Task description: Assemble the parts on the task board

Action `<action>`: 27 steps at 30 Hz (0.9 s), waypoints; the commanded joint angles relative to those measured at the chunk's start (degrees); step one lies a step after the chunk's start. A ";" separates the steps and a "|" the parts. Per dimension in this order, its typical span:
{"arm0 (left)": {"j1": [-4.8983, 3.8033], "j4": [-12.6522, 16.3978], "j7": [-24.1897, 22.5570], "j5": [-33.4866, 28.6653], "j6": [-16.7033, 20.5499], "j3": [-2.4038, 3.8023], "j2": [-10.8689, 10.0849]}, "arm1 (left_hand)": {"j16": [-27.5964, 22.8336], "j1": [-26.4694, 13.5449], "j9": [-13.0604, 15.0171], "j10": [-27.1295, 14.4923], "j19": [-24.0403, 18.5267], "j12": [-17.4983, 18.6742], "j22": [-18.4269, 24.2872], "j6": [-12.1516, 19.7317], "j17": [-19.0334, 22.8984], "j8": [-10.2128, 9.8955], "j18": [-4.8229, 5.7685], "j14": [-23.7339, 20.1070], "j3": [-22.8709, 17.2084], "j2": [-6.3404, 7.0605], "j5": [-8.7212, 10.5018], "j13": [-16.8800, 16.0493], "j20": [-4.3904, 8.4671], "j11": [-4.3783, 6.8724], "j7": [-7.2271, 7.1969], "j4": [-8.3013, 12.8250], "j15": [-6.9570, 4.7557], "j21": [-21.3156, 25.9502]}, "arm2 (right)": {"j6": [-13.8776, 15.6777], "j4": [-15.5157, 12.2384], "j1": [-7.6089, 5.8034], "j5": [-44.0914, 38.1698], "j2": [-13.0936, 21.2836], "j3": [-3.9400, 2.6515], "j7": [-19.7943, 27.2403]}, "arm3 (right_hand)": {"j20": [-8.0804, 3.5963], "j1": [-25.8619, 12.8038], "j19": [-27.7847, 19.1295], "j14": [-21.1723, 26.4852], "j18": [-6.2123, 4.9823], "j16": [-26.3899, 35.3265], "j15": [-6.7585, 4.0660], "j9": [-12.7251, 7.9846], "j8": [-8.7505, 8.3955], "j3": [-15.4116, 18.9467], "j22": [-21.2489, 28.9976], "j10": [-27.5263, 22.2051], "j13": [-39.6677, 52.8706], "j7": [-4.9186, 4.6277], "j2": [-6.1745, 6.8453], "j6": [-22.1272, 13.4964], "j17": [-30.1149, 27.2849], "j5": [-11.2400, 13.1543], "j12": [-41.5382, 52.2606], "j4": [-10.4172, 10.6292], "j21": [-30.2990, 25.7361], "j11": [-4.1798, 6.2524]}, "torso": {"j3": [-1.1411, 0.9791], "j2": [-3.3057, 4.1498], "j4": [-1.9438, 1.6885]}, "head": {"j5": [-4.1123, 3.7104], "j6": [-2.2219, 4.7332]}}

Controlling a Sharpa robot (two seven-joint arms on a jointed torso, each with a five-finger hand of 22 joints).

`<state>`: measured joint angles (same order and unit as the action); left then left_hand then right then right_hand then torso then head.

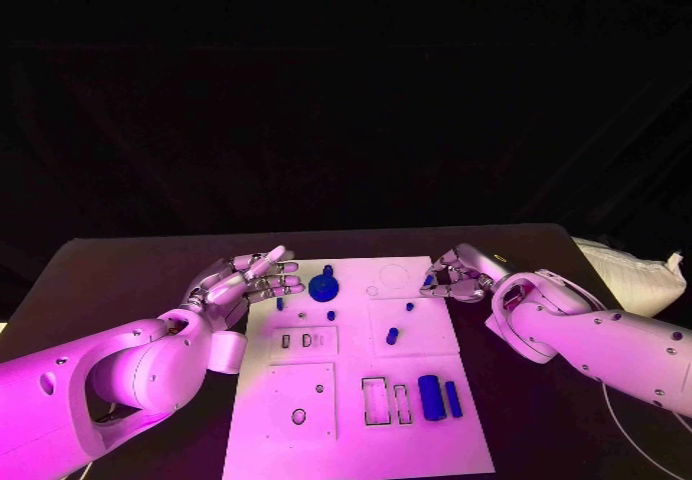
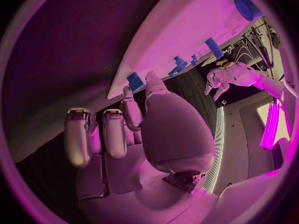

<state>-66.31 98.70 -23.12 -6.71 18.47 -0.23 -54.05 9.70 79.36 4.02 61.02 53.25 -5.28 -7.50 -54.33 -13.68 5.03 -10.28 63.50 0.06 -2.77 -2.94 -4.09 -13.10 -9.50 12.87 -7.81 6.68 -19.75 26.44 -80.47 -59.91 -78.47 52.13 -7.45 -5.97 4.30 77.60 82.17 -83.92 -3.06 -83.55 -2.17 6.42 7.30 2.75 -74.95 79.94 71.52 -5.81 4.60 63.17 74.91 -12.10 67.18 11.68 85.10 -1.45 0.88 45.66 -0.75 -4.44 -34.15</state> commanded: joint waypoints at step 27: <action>-0.03 0.00 -0.29 -0.10 -1.08 0.03 0.03 | -0.35 0.55 0.01 0.22 0.46 0.35 0.07 -0.09 -0.11 -0.30 -0.19 0.19 -0.02 -0.13 -0.06 0.07 0.13 -0.10 0.05 0.46 0.06 0.34 | 2.35 -1.86 0.08 -0.49 -0.14 -0.34 1.30 | -1.28 8.05 0.58 -4.09 0.66 -0.59 -1.29 0.84 1.58 -12.30 -4.53 0.09 0.01 0.83 -5.77 2.13 4.92 7.32 -0.77 -7.45 0.47 1.18 | 0.04 -0.11 -0.03 | 0.20 -0.44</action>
<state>-66.31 98.65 -23.07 -6.71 18.45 -0.23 -54.08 9.70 79.45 4.02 61.02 53.44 -5.28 -7.51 -54.33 -13.71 4.94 -10.28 63.50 0.07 -2.86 -2.94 -4.09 -12.90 -9.50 12.87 -7.81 6.68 -19.74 27.51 -81.72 -59.87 -78.69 52.08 -7.69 -5.67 3.28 82.39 82.78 -83.85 -3.05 -84.01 -3.54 6.80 8.88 -9.20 -74.93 79.40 75.97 -4.78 2.74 65.62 74.91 -4.36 66.66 4.19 85.43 -1.06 0.91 45.61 -0.79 -4.38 -34.58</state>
